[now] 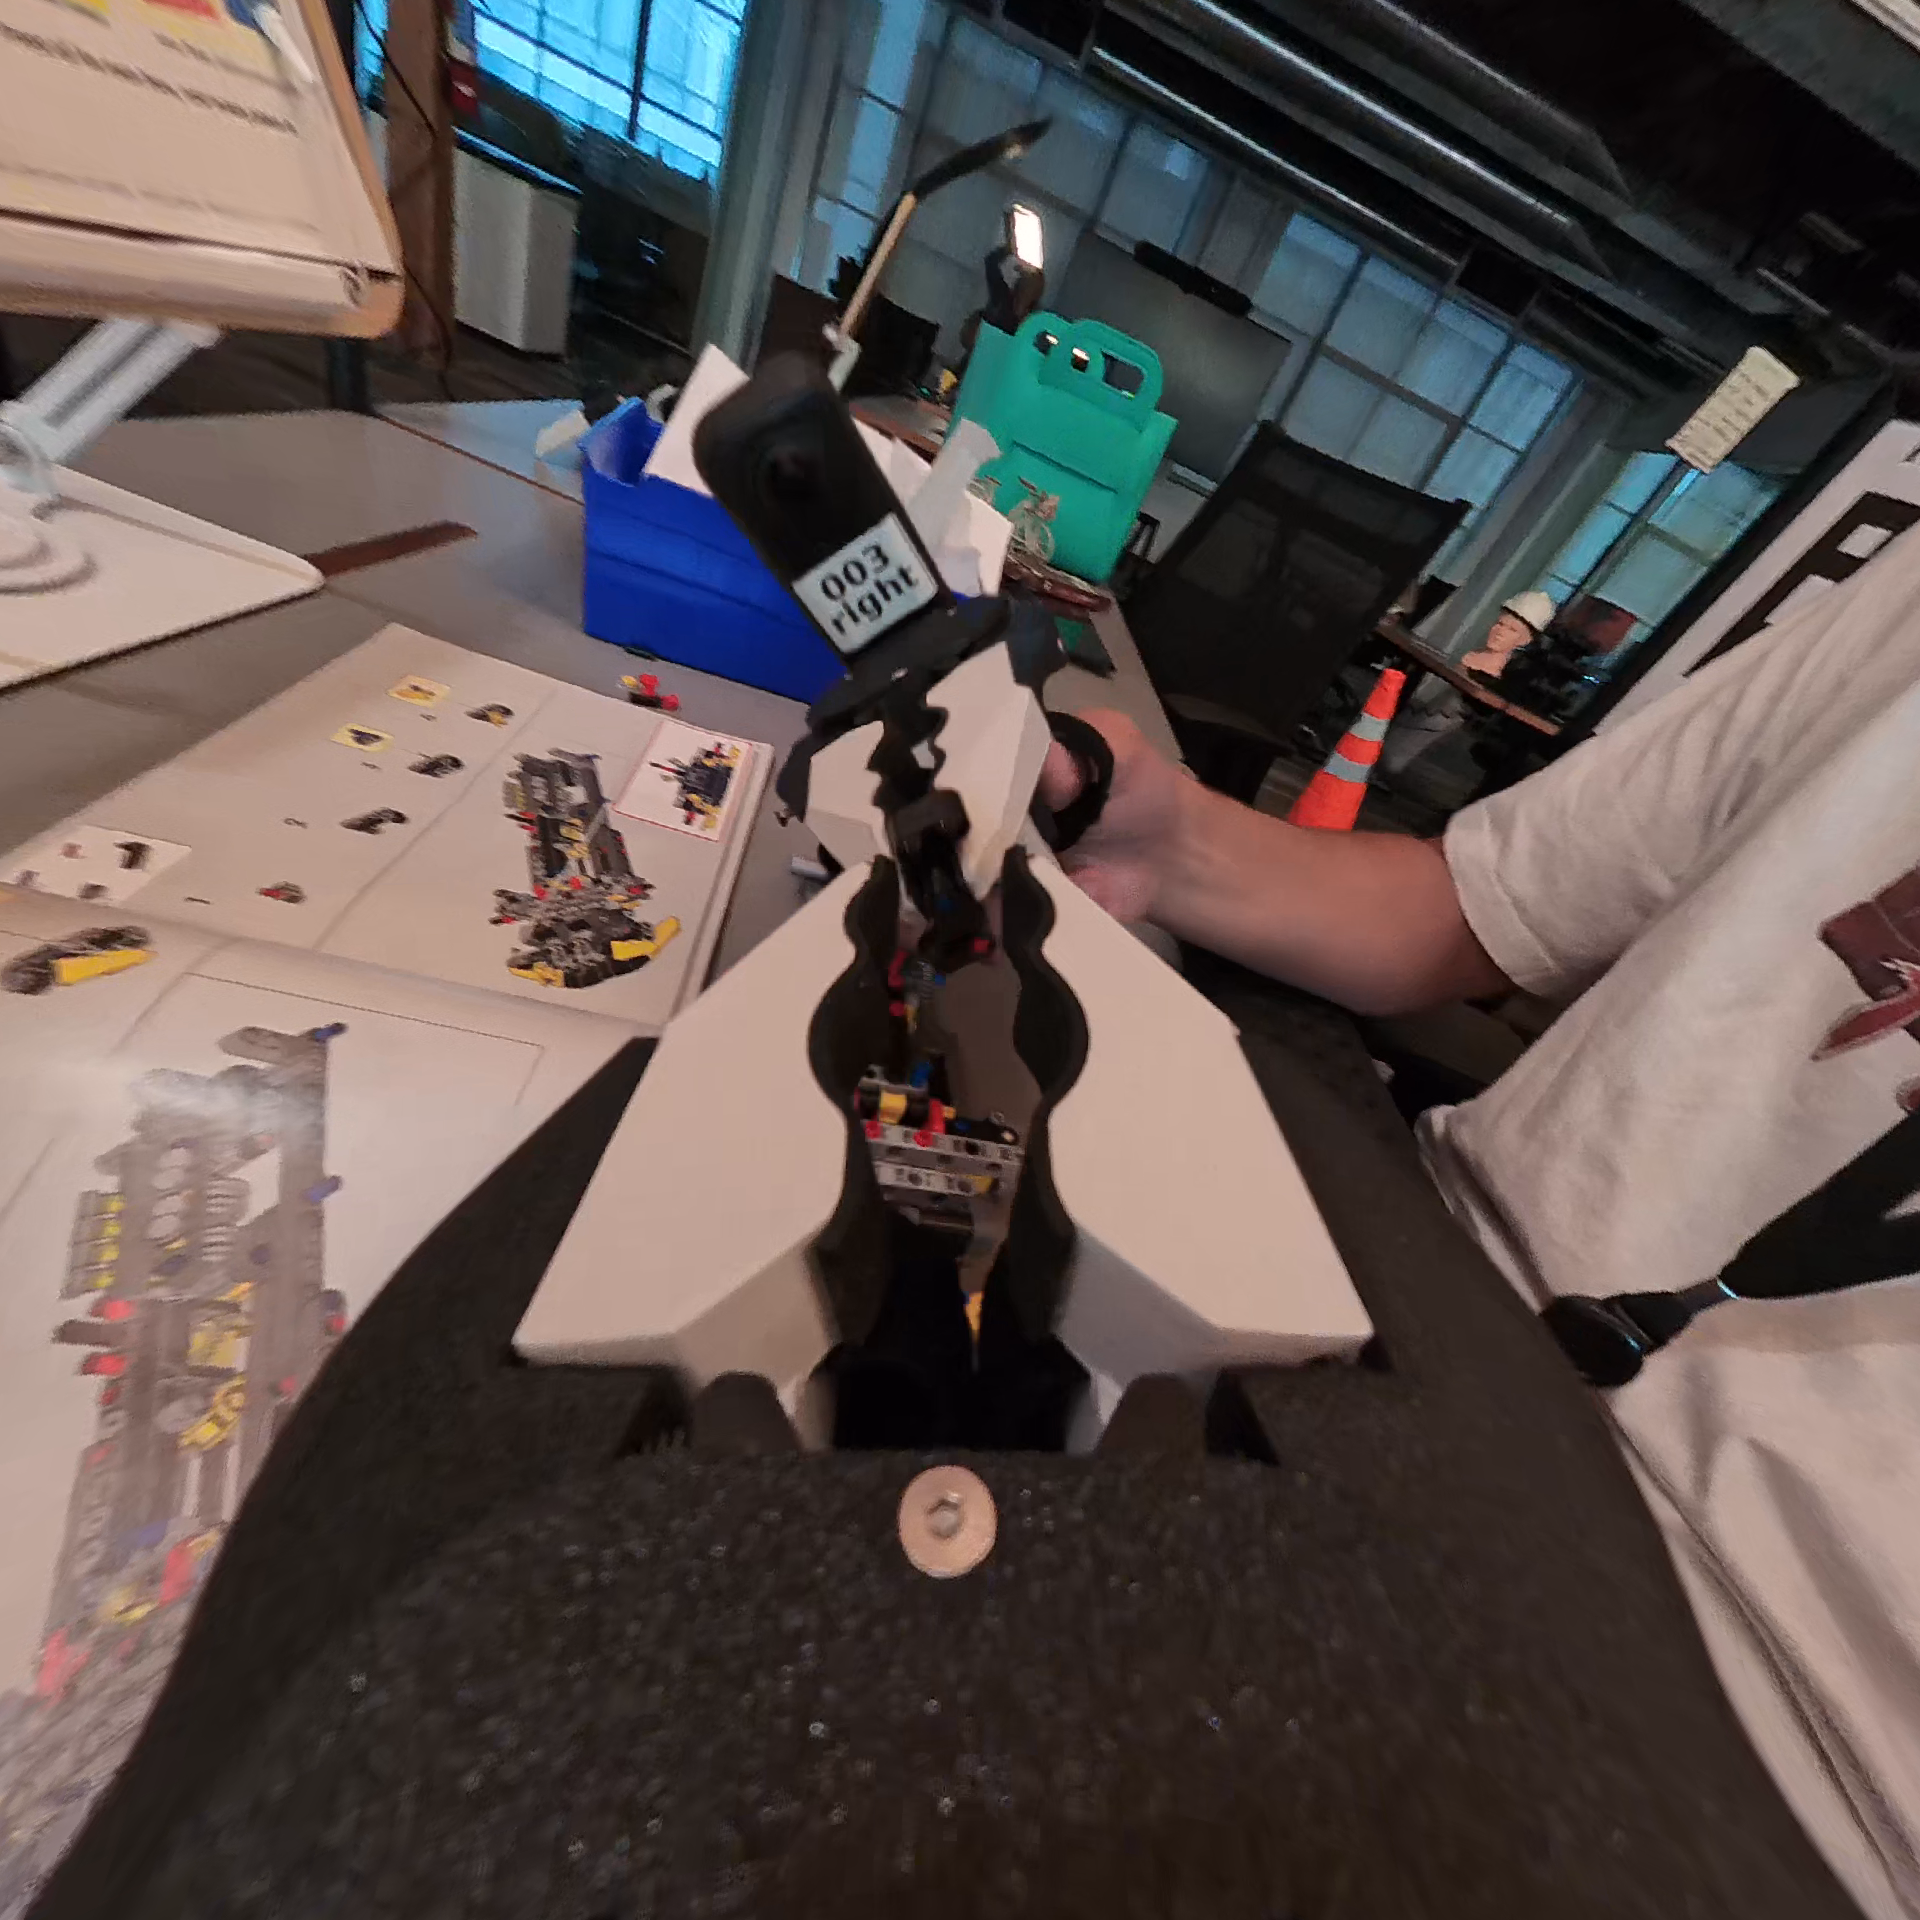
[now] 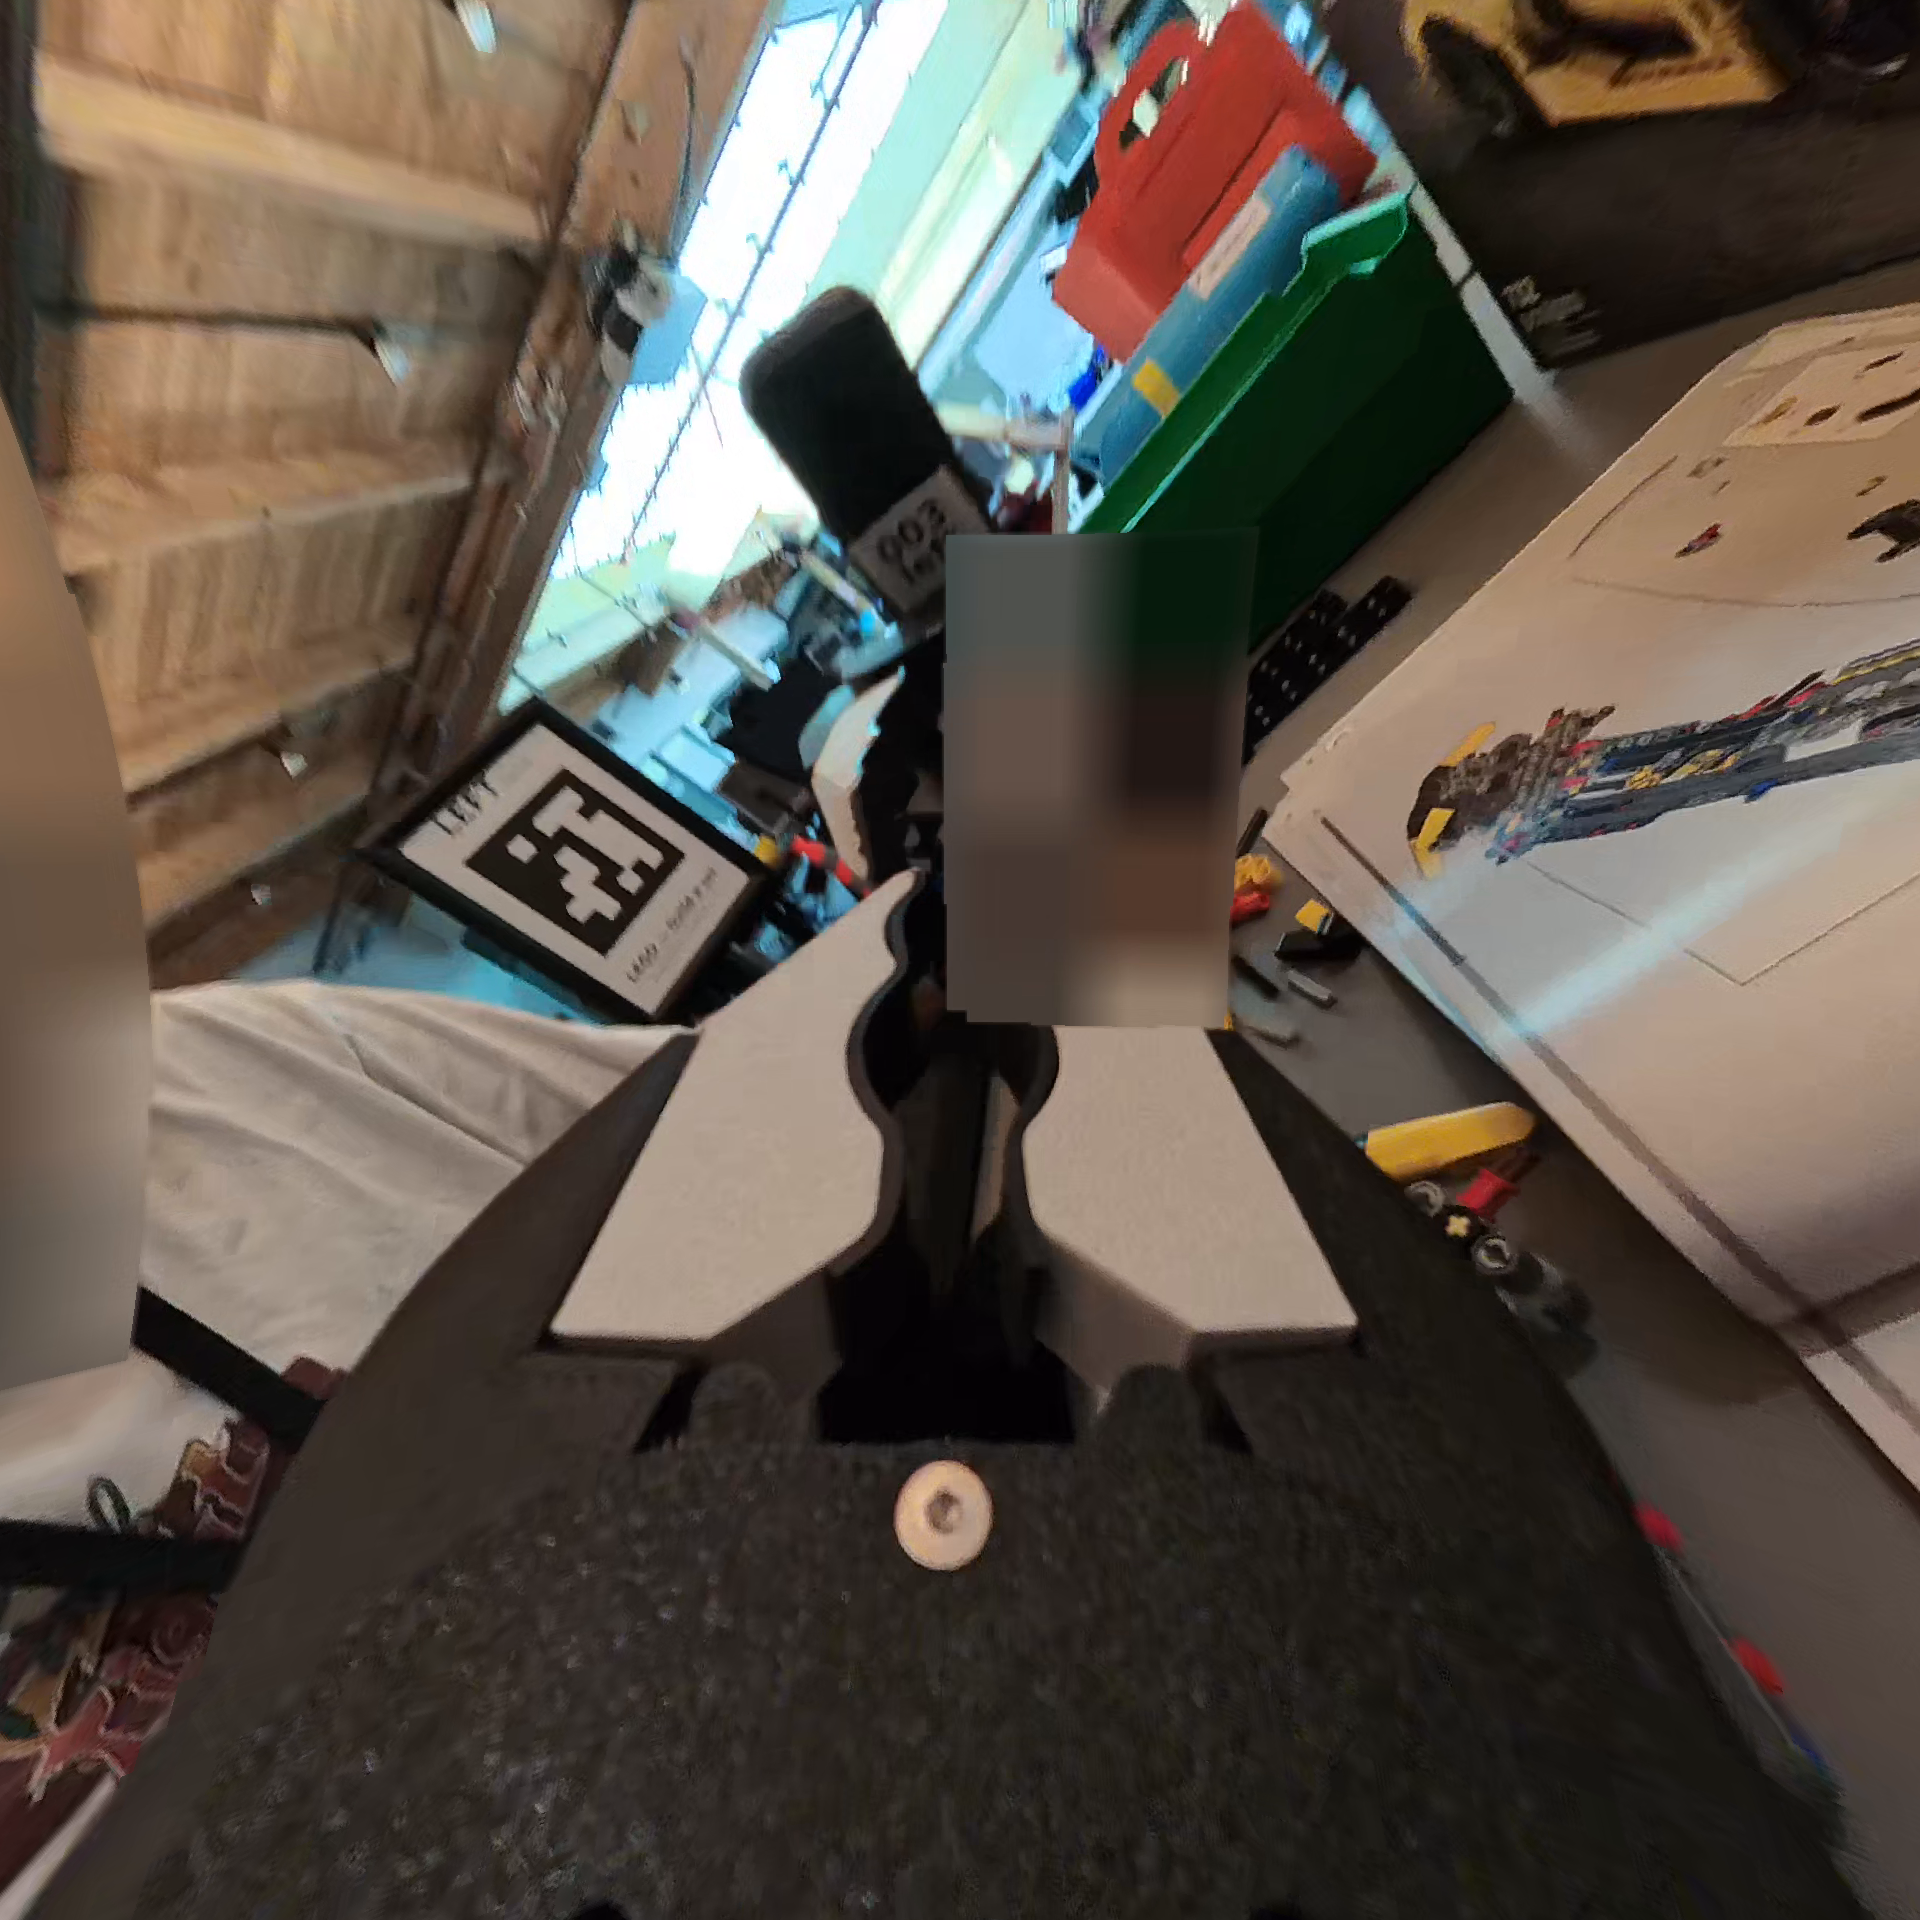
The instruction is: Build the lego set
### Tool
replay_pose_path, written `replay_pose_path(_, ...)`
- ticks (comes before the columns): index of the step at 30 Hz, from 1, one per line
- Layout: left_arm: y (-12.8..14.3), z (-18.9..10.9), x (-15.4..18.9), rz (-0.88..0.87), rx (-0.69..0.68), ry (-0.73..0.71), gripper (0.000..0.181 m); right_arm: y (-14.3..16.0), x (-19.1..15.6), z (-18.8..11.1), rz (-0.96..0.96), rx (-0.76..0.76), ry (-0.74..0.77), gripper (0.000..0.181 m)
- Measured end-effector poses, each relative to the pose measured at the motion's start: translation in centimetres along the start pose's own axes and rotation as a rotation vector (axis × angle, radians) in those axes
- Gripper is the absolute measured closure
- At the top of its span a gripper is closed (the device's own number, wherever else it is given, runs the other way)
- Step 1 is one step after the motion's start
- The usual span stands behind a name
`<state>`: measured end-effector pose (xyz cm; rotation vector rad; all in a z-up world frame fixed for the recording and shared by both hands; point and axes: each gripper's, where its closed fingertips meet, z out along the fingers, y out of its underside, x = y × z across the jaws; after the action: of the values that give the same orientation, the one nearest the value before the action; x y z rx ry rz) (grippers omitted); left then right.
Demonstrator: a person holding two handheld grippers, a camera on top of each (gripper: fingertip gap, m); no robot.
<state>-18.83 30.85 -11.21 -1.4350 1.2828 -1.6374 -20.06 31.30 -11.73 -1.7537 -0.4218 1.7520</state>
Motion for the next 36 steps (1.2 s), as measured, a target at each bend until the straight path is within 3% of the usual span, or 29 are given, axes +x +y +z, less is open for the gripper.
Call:
replay_pose_path(4, -0.2, 0.5, -0.3, -0.003, 0.014, -0.041, 0.155, -2.0, 0.1, -0.7, 0.013, 0.159, -0.030, 0.175)
replay_pose_path(9, -0.5, 1.2, -0.6, -0.011, 0.052, -0.062, 0.153, -2.7, -0.2, -1.0, -0.034, 0.219, -0.036, 0.175)
replay_pose_path(14, 0.0, 1.1, -1.6, -0.018, 0.015, -0.125, 0.153, -3.1, -0.6, -1.0, -0.078, 0.246, -0.047, 0.176)
replay_pose_path(19, -0.3, 1.6, -0.9, -0.067, 0.048, -0.064, 0.150, -2.9, -0.8, -0.5, -0.117, 0.245, -0.050, 0.175)
replay_pose_path(23, 0.2, 2.2, -0.4, -0.069, 0.039, -0.035, 0.175, -3.2, -1.3, -0.5, -0.164, 0.266, -0.057, 0.175)
replay_pose_path(26, -0.1, 2.2, -0.1, -0.106, 0.069, 0.004, 0.173, -3.2, -1.6, -0.7, -0.170, 0.257, -0.070, 0.175)
replay_pose_path(28, -0.1, 2.2, -0.3, -0.122, 0.070, -0.005, 0.156, -3.2, -1.2, -0.8, -0.187, 0.257, -0.042, 0.175)
replay_pose_path(30, -0.3, 2.1, -0.5, -0.134, 0.084, -0.009, 0.152, -3.2, -0.9, -0.8, -0.193, 0.259, -0.030, 0.175)
replay_pose_path(32, -0.8, 1.9, -0.5, -0.144, 0.111, -0.003, 0.154, -2.9, -0.5, -0.6, -0.210, 0.242, -0.003, 0.175)
replay_pose_path(33, -0.8, 1.8, -0.6, -0.145, 0.113, -0.011, 0.166, -2.8, -0.6, -0.5, -0.220, 0.240, -0.011, 0.175)
replay_pose_path(36, -0.6, 1.7, -0.7, -0.117, 0.086, -0.027, 0.167, -2.7, -0.7, -0.3, -0.203, 0.237, -0.025, 0.176)
